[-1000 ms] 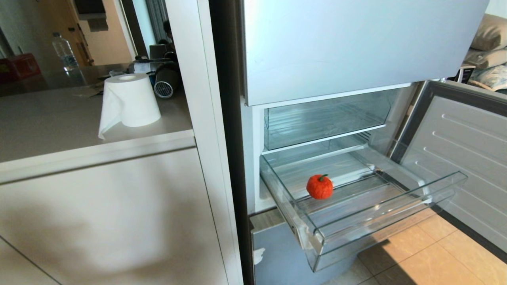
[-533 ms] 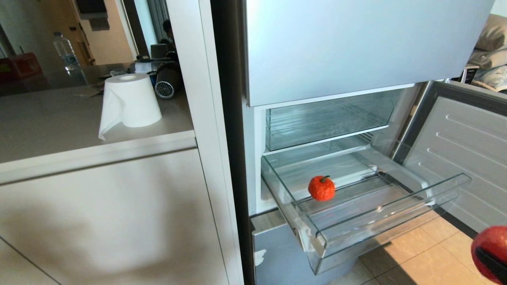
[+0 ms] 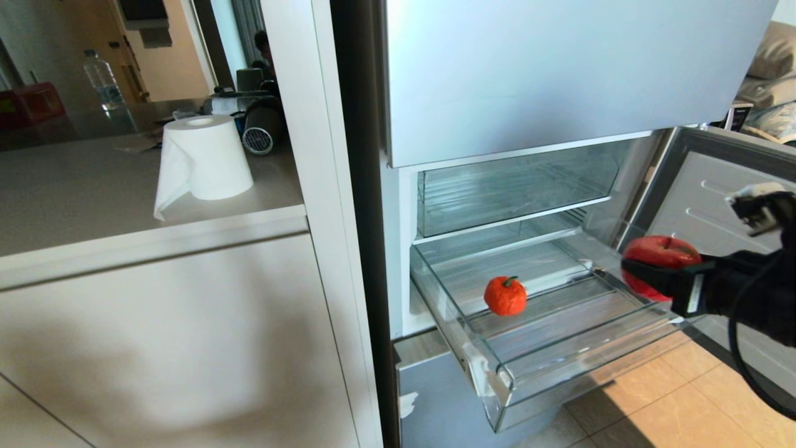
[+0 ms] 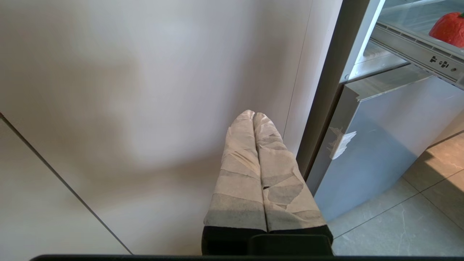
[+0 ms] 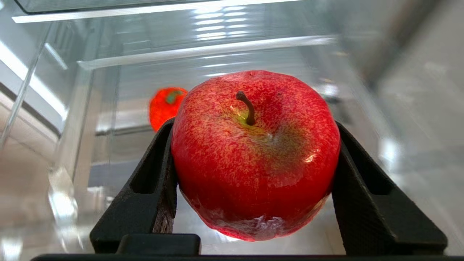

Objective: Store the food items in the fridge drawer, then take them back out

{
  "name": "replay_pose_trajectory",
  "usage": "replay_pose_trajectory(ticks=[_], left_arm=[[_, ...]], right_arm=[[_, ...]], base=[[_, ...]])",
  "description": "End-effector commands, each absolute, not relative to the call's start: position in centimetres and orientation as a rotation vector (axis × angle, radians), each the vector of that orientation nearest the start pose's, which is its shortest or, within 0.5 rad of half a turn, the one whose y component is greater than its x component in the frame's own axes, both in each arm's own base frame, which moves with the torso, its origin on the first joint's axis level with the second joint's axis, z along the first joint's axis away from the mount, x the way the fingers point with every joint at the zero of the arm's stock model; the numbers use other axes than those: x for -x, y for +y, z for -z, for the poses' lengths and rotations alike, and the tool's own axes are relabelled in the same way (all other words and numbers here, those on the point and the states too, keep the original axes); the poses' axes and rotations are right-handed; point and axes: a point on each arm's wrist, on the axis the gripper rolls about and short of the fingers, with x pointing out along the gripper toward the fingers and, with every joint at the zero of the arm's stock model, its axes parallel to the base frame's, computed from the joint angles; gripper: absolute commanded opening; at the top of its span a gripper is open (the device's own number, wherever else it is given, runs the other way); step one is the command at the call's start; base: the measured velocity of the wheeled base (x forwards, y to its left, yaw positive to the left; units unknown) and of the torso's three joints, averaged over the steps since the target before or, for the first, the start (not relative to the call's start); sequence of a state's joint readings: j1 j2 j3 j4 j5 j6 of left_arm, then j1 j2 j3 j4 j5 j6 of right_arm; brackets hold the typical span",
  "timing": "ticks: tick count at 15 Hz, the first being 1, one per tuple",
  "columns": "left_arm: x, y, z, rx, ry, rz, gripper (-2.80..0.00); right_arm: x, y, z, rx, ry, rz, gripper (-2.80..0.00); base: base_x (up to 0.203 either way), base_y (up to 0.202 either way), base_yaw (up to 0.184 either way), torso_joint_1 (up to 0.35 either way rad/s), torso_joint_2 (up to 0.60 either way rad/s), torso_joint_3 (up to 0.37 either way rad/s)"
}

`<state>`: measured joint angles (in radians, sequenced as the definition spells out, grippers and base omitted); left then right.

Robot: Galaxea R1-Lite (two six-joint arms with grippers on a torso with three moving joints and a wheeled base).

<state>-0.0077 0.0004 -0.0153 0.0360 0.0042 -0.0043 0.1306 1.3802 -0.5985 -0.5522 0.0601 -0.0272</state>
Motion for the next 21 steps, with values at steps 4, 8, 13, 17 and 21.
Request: replay_pose_trajectory(ticks=[4,8,13,17,21], left_arm=[[2.4,0.0,-7.6,0.004,0.021,0.003,-2.80],[2.4,0.0,-7.6,0.004,0.020,0.003,-2.80],[2.4,0.0,-7.6,0.004,0.021,0.003,-2.80],[2.4,0.0,-7.6,0.004,0.021,0.003,-2.80],[2.4,0.0,-7.6,0.004,0.021,0.003,-2.80]], right_arm=[[-29.8,4.2,-15.5,0.029,0.391,-0.242,-2.80],[-33.4,4.6,-14.0,0.029,0.397,-0.239,-2.80],[-36.9,4.9,-11.9,0.029,0.423,-0.234,-2.80],[-39.7,5.2,-10.1,0.016,0.433,-0.230,-2.80],[-41.4,5.4,-9.4,-0.020,0.427,-0.224,-2.80]], base=[[0.000,0.000,0.000,0.000,0.00,0.000],[0.000,0.000,0.000,0.000,0.00,0.000],[0.000,0.000,0.000,0.000,0.00,0.000],[0.000,0.000,0.000,0.000,0.00,0.000],[0.000,0.000,0.000,0.000,0.00,0.000]])
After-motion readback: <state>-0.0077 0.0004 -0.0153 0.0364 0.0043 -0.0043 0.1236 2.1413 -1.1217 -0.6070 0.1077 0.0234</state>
